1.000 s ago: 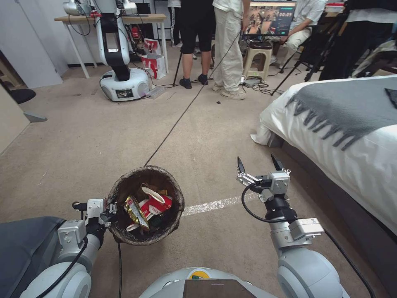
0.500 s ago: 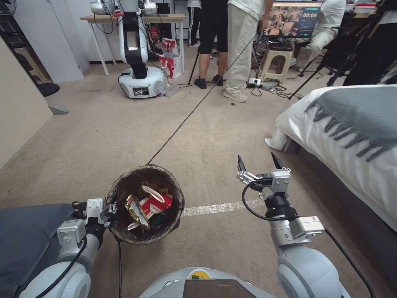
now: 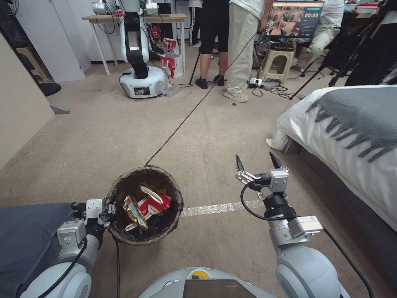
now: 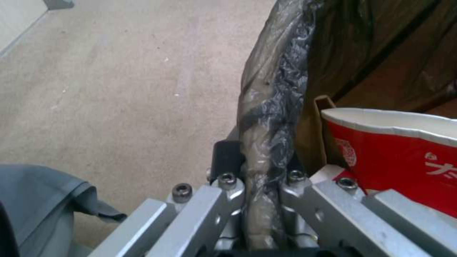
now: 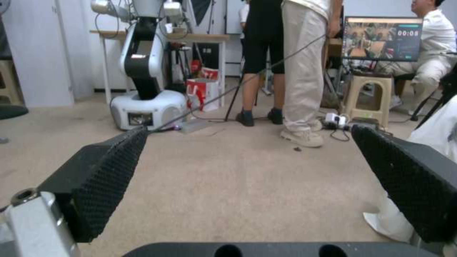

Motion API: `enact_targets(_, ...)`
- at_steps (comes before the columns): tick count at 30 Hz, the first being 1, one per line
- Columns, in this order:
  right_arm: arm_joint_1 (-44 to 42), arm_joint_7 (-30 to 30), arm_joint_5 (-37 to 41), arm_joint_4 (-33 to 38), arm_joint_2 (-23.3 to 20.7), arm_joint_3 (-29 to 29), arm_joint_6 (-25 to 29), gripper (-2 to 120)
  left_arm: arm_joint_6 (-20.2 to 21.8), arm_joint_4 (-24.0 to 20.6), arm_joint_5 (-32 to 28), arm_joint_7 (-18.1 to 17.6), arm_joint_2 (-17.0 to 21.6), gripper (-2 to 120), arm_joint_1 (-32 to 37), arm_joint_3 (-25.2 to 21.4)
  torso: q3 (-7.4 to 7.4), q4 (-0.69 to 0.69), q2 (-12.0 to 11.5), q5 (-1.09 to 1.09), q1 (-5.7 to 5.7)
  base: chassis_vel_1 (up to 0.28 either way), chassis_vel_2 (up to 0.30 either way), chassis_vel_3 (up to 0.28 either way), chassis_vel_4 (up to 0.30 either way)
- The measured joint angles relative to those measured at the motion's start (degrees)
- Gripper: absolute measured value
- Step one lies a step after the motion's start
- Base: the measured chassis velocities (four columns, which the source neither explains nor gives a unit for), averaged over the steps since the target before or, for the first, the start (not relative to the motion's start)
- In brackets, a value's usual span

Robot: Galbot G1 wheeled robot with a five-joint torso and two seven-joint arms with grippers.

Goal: Pick up the trash bin, then pick up the garbage from the floor and place it into the trash bin.

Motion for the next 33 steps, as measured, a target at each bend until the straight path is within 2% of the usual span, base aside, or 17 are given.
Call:
enact_targets(3, 0.0, 0.0, 0.0, 0.0, 0.0, 0.0, 0.0, 100, 0.1, 0.0, 0.0, -0.4, 0.0, 2, 0.0, 0.0, 0.00, 0.00, 0.0, 0.00, 0.00, 0.000, 0.000, 0.000, 0.000)
enact_targets(9, 0.0, 0.1, 0.1, 0.0, 0.0, 0.0, -0.1, 100, 3.2, 0.0, -1.3, -3.8, 0.4, 2, 0.4, 1.0, 0.00, 0.00, 0.0, 0.00, 0.00, 0.000, 0.000, 0.000, 0.000)
enact_targets(11, 0.1, 0.4, 0.4, 0.0, 0.0, 0.1, -0.2, 100, 6.1, 0.0, -3.7, -6.2, 1.0, 0, 0.5, 1.6, 0.00, 0.01, 0.0, 0.00, 0.00, 0.000, 0.000, 0.000, 0.000)
enact_targets(12, 0.1, 0.4, 0.4, 0.0, 0.0, 0.1, -0.2, 100, 6.1, 0.0, -3.7, -6.2, 1.0, 0, 0.5, 1.6, 0.00, 0.01, 0.0, 0.00, 0.00, 0.000, 0.000, 0.000, 0.000)
enact_targets(15, 0.1, 0.7, 0.9, 0.0, 0.0, 0.1, -0.4, 100, 7.7, 0.0, -9.0, -10.0, 2.5, 0, 0.4, 2.4, 0.00, 0.00, 0.0, 0.00, 0.00, 0.000, 0.000, 0.000, 0.000)
enact_targets(25, 0.4, 0.9, 1.5, 0.0, -0.3, -0.3, -0.8, 100, 7.7, 0.0, -10.5, -10.8, 4.7, 0, 1.1, 4.4, 0.00, -0.01, 0.0, 0.00, 0.00, 0.000, 0.000, 0.000, 0.000)
enact_targets(33, 1.8, 1.0, 2.5, -0.1, -1.7, -1.4, -1.1, 100, 8.0, 0.0, -12.8, -12.3, 4.9, 0, 1.1, 5.1, 0.00, 0.00, 0.0, 0.00, 0.00, 0.000, 0.000, 0.000, 0.000)
